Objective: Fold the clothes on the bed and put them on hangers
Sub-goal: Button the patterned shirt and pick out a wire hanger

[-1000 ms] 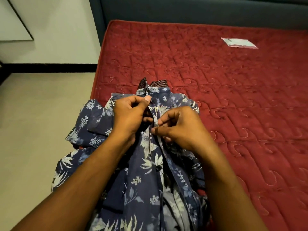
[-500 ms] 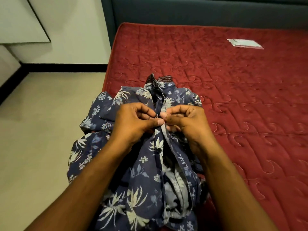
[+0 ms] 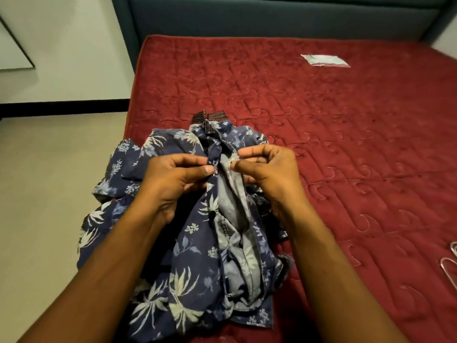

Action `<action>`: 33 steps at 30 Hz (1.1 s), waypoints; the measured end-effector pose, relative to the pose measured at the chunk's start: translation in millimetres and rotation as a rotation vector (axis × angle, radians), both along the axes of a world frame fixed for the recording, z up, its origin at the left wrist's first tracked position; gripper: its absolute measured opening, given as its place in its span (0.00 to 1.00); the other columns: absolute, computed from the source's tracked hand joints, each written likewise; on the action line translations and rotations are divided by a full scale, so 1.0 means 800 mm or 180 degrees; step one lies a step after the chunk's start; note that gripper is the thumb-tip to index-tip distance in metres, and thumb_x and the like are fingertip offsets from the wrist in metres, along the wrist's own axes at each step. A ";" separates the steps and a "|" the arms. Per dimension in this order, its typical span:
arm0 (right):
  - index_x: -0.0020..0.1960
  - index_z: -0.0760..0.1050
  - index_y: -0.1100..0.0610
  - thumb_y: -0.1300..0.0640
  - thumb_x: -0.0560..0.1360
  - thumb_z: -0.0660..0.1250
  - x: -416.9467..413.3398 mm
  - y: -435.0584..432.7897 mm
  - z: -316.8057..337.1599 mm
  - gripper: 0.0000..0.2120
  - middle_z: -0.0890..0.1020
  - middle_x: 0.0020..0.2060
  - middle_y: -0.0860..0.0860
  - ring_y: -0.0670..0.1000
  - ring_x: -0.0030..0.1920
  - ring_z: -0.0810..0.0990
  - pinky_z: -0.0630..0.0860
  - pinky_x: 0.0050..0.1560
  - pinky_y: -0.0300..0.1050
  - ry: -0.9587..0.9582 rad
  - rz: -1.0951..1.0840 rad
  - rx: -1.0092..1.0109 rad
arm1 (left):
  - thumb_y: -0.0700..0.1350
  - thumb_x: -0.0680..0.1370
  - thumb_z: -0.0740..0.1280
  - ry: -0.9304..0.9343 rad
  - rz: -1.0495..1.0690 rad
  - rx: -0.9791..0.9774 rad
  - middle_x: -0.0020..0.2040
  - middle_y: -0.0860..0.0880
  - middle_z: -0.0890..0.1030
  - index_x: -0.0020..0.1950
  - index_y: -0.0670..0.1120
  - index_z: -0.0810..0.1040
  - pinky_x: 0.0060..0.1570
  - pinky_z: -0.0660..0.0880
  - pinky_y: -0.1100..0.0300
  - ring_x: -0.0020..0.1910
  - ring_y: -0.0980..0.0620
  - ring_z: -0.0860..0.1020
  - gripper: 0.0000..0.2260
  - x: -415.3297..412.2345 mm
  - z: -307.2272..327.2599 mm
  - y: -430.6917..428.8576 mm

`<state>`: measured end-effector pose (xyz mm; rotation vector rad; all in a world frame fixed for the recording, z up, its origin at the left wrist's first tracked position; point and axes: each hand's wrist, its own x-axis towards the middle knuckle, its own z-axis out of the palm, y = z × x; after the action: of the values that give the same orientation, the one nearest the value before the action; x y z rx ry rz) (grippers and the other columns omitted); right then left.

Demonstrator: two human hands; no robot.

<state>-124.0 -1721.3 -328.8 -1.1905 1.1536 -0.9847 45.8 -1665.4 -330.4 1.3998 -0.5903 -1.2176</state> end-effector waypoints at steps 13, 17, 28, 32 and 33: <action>0.44 0.78 0.51 0.65 0.68 0.80 0.038 0.013 -0.020 0.15 0.86 0.38 0.51 0.48 0.39 0.85 0.84 0.45 0.50 0.0286 -0.0399 -0.1092 | 0.32 0.70 0.76 -0.0405 0.0010 -0.0289 0.44 0.37 0.86 0.49 0.35 0.85 0.39 0.83 0.60 0.39 0.46 0.84 0.08 0.021 0.008 -0.002; 0.44 0.78 0.50 0.64 0.69 0.79 0.039 0.017 -0.017 0.14 0.85 0.37 0.47 0.45 0.38 0.84 0.82 0.42 0.45 0.0500 -0.0277 -0.1330 | 0.33 0.70 0.77 -0.0399 -0.0015 -0.0270 0.43 0.37 0.86 0.48 0.36 0.85 0.36 0.81 0.62 0.38 0.45 0.83 0.09 0.013 0.005 0.000; 0.45 0.78 0.50 0.62 0.71 0.79 0.036 0.005 -0.032 0.12 0.85 0.36 0.46 0.44 0.38 0.84 0.80 0.42 0.43 0.0522 -0.0100 -0.1181 | 0.32 0.69 0.77 -0.0330 0.0073 -0.0165 0.45 0.36 0.86 0.51 0.34 0.83 0.38 0.82 0.60 0.37 0.47 0.84 0.12 0.004 -0.001 -0.002; 0.46 0.80 0.51 0.63 0.70 0.79 0.032 0.003 -0.032 0.11 0.83 0.31 0.49 0.47 0.33 0.82 0.82 0.40 0.52 0.0378 -0.0026 -0.1009 | 0.31 0.68 0.78 -0.0293 0.0112 -0.0151 0.43 0.37 0.86 0.54 0.34 0.81 0.35 0.81 0.60 0.34 0.49 0.83 0.15 0.004 -0.001 -0.004; 0.45 0.80 0.52 0.63 0.70 0.79 0.032 0.003 -0.032 0.11 0.83 0.30 0.51 0.49 0.32 0.81 0.82 0.41 0.56 0.0318 -0.0047 -0.0990 | 0.31 0.68 0.78 -0.0301 0.0118 -0.0153 0.42 0.38 0.86 0.53 0.33 0.81 0.34 0.81 0.60 0.34 0.49 0.84 0.15 0.004 -0.001 -0.004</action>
<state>-98.4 -1718.7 -354.2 -1.4942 1.1144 -1.1563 49.0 -1668.7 -331.1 1.4276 -0.6523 -1.1057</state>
